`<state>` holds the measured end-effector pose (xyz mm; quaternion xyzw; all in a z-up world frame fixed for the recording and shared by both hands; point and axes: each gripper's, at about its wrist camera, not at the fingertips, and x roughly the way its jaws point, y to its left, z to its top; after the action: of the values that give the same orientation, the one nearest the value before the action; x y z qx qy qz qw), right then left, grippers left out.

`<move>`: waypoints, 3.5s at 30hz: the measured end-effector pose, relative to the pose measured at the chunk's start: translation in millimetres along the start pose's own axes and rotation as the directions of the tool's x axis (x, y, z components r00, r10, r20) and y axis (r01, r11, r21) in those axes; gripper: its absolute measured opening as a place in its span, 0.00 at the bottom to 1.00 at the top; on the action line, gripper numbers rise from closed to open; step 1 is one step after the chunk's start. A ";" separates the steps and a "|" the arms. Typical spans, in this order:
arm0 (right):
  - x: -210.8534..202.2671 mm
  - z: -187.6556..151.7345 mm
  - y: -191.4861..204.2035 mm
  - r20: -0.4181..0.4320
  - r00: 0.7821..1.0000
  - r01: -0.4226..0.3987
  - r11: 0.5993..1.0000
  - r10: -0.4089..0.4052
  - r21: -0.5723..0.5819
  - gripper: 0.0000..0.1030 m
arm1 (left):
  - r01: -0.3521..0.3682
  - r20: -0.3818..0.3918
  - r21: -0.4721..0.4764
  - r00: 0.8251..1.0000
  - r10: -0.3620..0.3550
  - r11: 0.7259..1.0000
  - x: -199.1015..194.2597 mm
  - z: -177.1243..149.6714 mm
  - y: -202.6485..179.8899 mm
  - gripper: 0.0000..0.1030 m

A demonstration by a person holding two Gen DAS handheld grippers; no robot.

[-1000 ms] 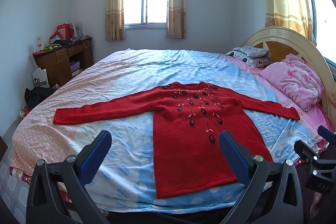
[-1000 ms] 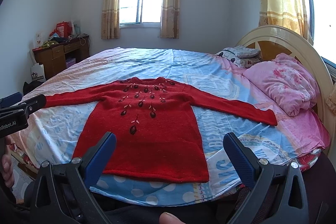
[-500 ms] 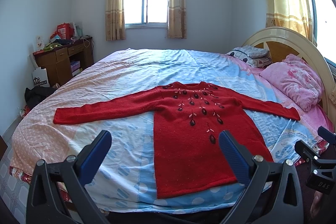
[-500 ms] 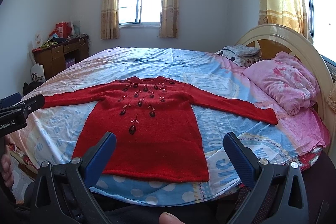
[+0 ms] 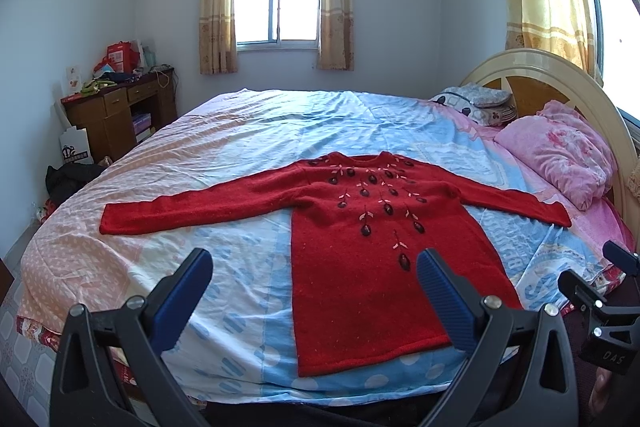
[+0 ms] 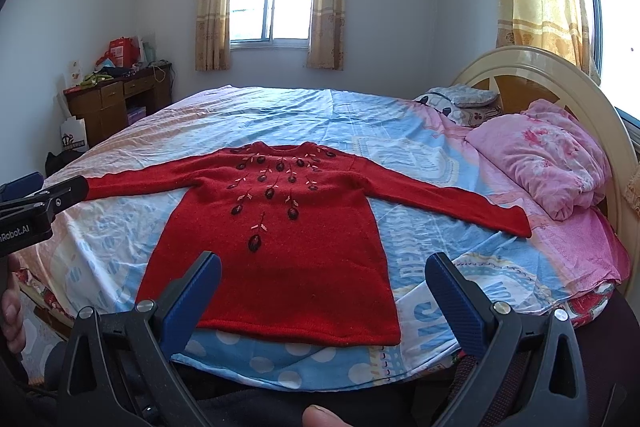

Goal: Fold small clothes

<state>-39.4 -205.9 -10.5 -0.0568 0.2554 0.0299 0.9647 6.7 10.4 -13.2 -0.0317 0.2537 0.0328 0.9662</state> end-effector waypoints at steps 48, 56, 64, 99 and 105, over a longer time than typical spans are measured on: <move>56.1 -8.1 -43.6 -0.062 0.997 -0.040 0.996 0.046 0.085 0.99 | -0.049 -0.081 0.123 0.995 0.059 0.991 77.9 -4.3 -15.1 1.00; 101.5 -12.6 -99.7 -0.135 0.990 0.067 0.982 -0.043 0.174 0.99 | -0.026 -0.123 0.146 0.991 0.044 0.989 124.3 2.6 -32.7 1.00; 154.0 -5.5 -186.6 -0.221 0.967 0.185 0.945 -0.125 0.272 0.98 | -0.036 -0.122 0.168 0.991 0.057 0.985 165.8 8.2 -52.1 1.00; 284.5 23.8 -400.0 -0.380 0.889 0.418 0.786 -0.254 0.454 0.08 | -0.154 -0.128 0.161 0.976 0.176 0.975 212.1 9.4 -25.7 1.00; 269.1 67.6 -373.0 -0.297 0.918 0.375 0.825 -0.265 0.424 0.07 | -0.173 -0.115 0.137 0.975 0.189 0.975 207.4 12.5 -10.8 1.00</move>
<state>259.6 -559.6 -50.5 0.1346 0.3490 -0.2029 0.9049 194.0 10.5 -104.0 0.0508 0.3184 0.1027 0.9410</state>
